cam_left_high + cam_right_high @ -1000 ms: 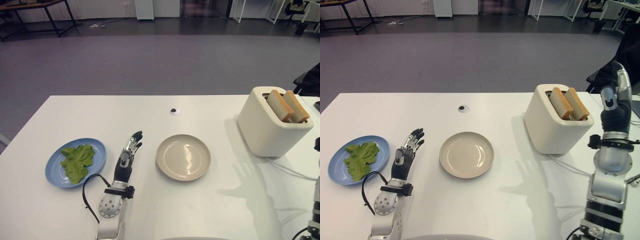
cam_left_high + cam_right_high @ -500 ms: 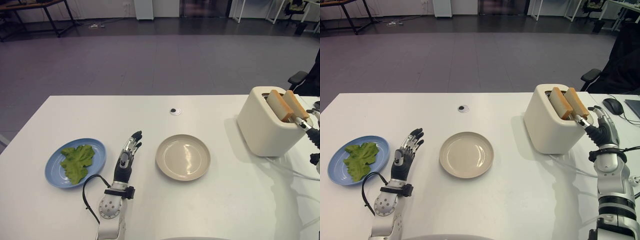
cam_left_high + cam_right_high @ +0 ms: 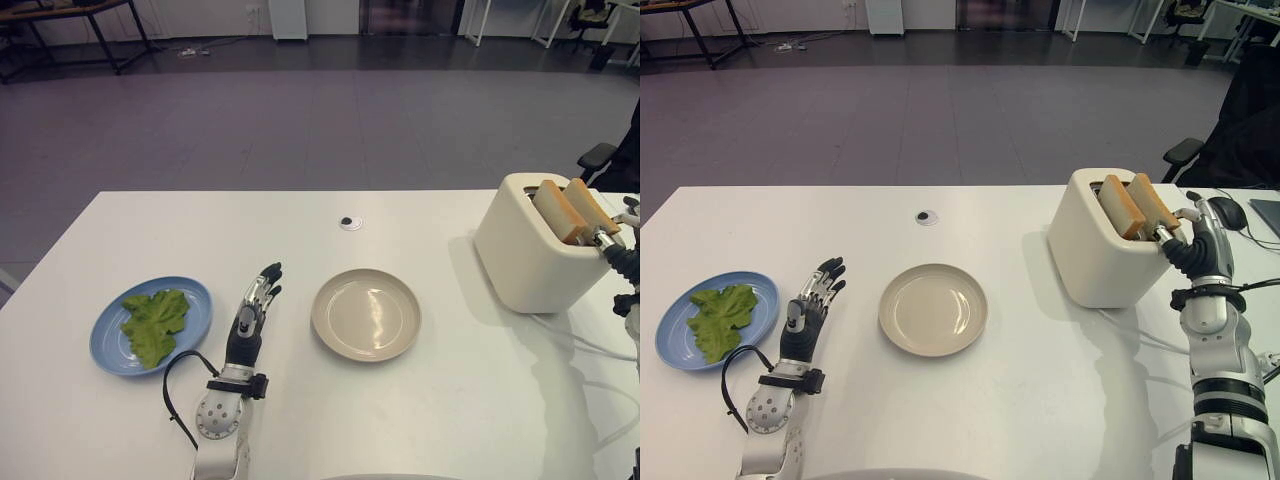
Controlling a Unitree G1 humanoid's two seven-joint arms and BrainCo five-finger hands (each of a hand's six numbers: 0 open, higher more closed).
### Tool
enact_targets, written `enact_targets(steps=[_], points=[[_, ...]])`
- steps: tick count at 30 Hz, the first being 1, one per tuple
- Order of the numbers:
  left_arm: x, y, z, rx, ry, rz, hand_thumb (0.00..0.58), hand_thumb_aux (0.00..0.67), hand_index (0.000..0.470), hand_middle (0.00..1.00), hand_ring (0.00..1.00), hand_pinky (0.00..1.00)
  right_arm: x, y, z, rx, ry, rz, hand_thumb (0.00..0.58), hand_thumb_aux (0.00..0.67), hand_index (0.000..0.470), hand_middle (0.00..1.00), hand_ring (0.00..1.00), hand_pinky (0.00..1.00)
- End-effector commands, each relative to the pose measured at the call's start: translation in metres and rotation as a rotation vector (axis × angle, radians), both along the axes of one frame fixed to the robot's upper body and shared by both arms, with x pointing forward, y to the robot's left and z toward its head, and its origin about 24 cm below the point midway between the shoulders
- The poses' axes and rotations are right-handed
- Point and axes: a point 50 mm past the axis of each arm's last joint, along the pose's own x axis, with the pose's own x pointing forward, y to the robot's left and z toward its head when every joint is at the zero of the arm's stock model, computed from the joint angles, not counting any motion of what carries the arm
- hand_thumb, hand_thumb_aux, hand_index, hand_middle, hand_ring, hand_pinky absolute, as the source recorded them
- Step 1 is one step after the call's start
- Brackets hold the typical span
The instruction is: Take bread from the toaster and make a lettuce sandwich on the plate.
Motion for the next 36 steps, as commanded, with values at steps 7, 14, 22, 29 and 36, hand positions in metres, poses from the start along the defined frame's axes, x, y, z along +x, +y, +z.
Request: enact_targets(steps=[7,14,22,29,36], points=[[0.001,-0.002,0.001,-0.010,-0.004,-0.005,0.000,0.000,0.000,0.00,0.00,0.00,-0.017,0.023,0.068,0.247,-0.490,0.178,0.580,0.670,0.470,0.00,0.00,0.00],[0.003,-0.004,0.000,-0.011,-0.005,-0.010,0.000,0.000,0.000,0.00,0.00,0.00,-0.043,0.063,0.115,0.309,-0.747,0.415,0.580,0.670,0.470,0.00,0.00,0.00],[0.004,-0.006,0.001,-0.012,-0.007,-0.016,0.000,0.000,0.000,0.00,0.00,0.00,-0.043,0.140,0.098,0.551,-0.427,0.857,0.580,0.670,0.470,0.00,0.00,0.00],[0.006,-0.008,0.002,-0.012,-0.010,-0.023,0.000,0.000,0.000,0.00,0.00,0.00,-0.041,0.204,-0.001,0.847,0.259,0.933,0.580,0.670,0.470,0.00,0.00,0.00],[0.005,-0.009,0.003,-0.012,-0.012,-0.028,0.000,0.000,0.000,0.00,0.00,0.00,-0.038,0.220,-0.054,0.864,0.436,0.801,0.580,0.670,0.470,0.00,0.00,0.00]])
